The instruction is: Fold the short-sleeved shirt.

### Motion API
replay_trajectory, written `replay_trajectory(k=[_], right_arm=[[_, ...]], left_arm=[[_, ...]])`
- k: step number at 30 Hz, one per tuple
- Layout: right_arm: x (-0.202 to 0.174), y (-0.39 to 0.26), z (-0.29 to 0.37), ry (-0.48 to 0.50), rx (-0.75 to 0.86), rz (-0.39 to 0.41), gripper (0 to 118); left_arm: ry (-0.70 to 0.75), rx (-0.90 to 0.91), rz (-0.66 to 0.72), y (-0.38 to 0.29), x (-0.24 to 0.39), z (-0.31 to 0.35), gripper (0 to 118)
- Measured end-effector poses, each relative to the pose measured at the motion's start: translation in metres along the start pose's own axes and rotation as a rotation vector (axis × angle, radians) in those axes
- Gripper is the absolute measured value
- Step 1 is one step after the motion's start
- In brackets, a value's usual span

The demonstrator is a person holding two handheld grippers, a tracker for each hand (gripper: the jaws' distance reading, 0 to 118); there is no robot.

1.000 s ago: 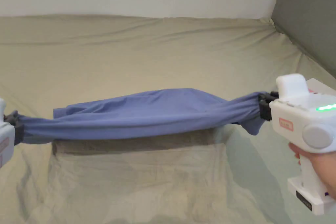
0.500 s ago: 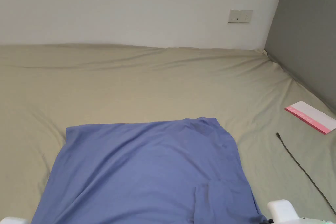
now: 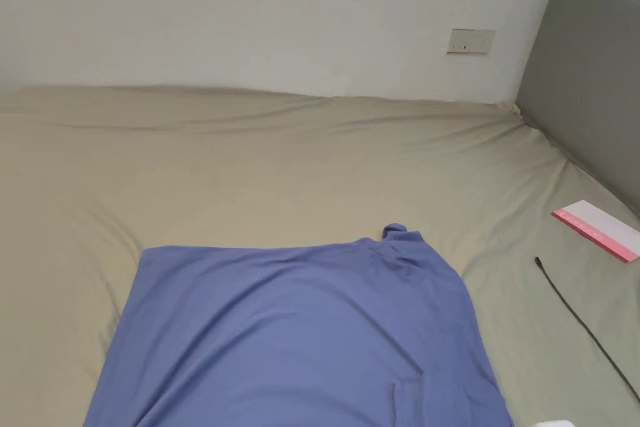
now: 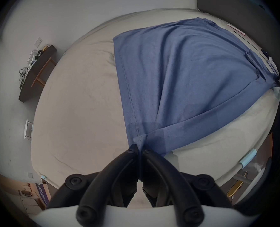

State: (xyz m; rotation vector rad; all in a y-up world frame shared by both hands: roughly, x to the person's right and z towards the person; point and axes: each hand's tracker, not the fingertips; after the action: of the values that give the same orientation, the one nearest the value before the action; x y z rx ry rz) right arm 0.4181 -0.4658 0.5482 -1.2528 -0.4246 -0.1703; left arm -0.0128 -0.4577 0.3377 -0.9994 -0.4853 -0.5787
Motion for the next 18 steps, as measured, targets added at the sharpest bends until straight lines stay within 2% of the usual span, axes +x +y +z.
replay_trajectory(k=[4, 5, 6, 7, 8, 9, 10, 11, 12, 15, 18], right_arm=[[-0.005, 0.001, -0.014, -0.011, -0.02, -0.004, 5], [-0.007, 0.0, -0.016, -0.012, -0.02, -0.009, 9], [-0.008, 0.0, -0.017, -0.014, -0.015, -0.014, 21], [-0.01, -0.001, -0.017, -0.028, -0.01, -0.014, 43], [-0.005, 0.001, -0.02, -0.051, -0.005, -0.006, 79], [-0.004, 0.001, -0.018, -0.085, 0.014, 0.002, 97], [-0.003, 0.005, -0.009, -0.065, 0.052, -0.014, 102], [-0.003, 0.011, 0.006, -0.049, 0.11, -0.034, 102], [0.005, 0.019, 0.014, -0.043, 0.164, -0.048, 102], [-0.003, 0.046, 0.067, -0.055, 0.401, -0.043, 102], [-0.034, 0.068, 0.133, -0.073, 0.657, -0.006, 102]], left_arm=[[-0.022, -0.019, 0.004, -0.006, -0.012, -0.027, 0], [-0.02, -0.017, 0.006, -0.008, -0.009, -0.031, 0], [-0.02, -0.017, 0.01, -0.008, -0.01, -0.034, 0], [-0.022, -0.016, 0.015, -0.007, -0.011, -0.035, 3], [-0.019, -0.006, 0.027, -0.005, -0.013, -0.036, 16], [-0.008, 0.017, 0.045, -0.003, -0.007, -0.029, 38], [-0.012, 0.043, 0.071, 0.001, -0.009, -0.025, 70], [-0.029, 0.067, 0.098, 0.005, -0.011, -0.021, 102], [-0.043, 0.092, 0.127, 0.01, -0.013, -0.016, 112], [-0.056, 0.291, 0.2, 0.038, -0.011, 0.022, 113], [-0.034, 0.527, 0.278, 0.073, -0.002, 0.084, 113]])
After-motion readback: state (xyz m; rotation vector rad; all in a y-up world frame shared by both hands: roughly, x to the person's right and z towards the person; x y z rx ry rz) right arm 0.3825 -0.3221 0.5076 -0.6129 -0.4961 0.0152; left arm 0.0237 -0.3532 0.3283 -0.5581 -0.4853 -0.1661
